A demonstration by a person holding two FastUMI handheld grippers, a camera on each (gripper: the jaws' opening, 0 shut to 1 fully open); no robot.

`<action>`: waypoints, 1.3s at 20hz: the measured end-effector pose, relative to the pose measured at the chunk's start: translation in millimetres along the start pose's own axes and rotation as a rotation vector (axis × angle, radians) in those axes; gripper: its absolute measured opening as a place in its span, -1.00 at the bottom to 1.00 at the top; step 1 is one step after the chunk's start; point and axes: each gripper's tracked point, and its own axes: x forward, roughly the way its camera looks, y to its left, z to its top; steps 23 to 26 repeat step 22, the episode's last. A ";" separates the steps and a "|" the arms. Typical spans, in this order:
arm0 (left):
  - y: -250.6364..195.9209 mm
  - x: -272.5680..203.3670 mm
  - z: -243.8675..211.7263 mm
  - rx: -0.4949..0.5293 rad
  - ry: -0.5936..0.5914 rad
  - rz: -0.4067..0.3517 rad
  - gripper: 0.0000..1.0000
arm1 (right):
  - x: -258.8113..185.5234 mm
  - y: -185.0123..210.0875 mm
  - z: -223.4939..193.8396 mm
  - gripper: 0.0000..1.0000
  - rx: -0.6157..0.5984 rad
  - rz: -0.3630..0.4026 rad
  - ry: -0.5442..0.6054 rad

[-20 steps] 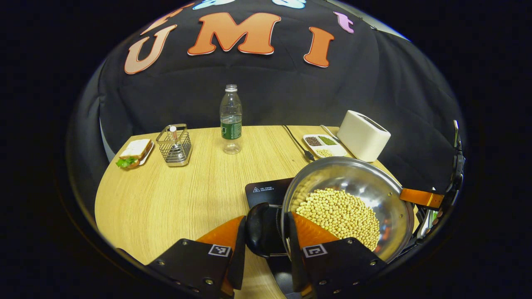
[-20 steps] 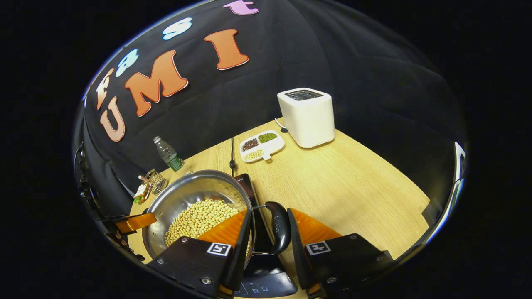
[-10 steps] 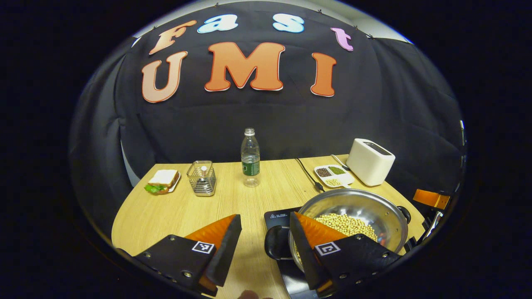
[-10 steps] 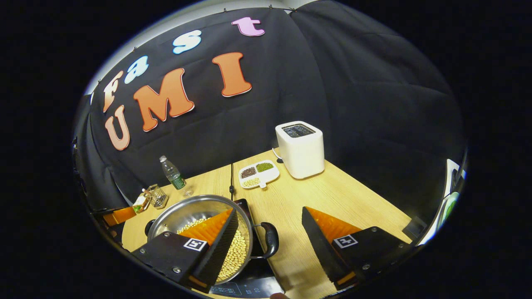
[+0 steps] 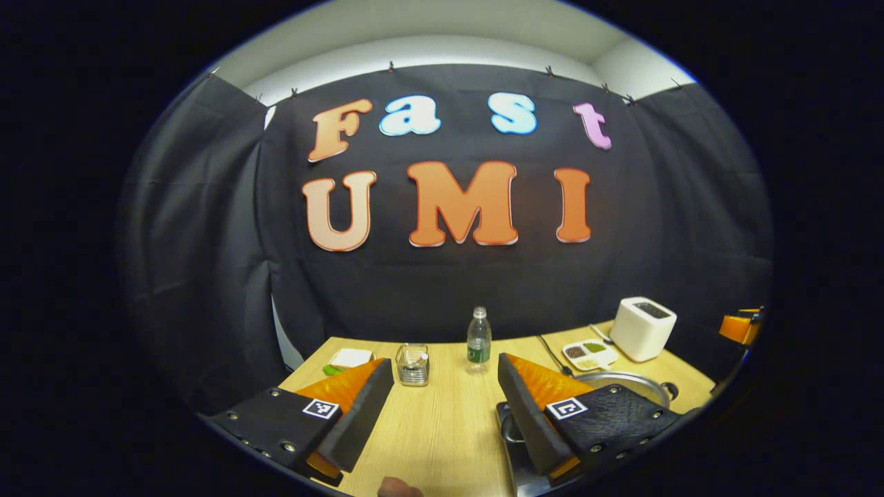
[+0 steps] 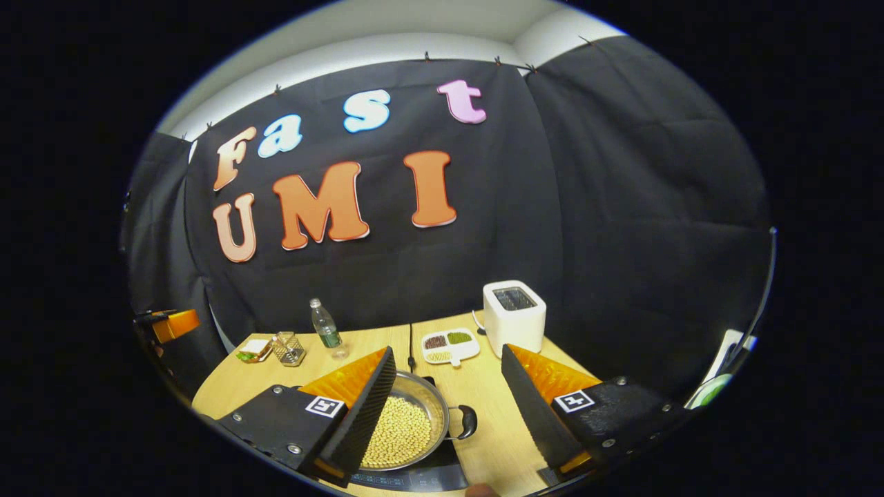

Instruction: First push the handle of the pot to place it horizontally, then grasp the pot with both hands and set it on the induction cooktop.

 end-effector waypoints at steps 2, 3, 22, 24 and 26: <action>11.5 -21.0 40.4 -0.070 -0.055 -0.013 0.87 | -21.7 6.1 34.0 0.90 -0.021 0.018 -0.055; 22.7 -32.8 61.1 -0.086 -0.092 -0.006 0.87 | -33.8 5.9 52.8 0.90 -0.030 0.021 -0.091; 38.1 -137.3 157.5 0.007 -0.322 0.038 0.81 | -119.5 -5.4 158.2 0.90 -0.023 0.094 -0.306; 38.1 -137.3 157.5 0.007 -0.322 0.038 0.81 | -119.5 -5.4 158.2 0.90 -0.023 0.094 -0.306; 38.1 -137.3 157.5 0.007 -0.322 0.038 0.81 | -119.5 -5.4 158.2 0.90 -0.023 0.094 -0.306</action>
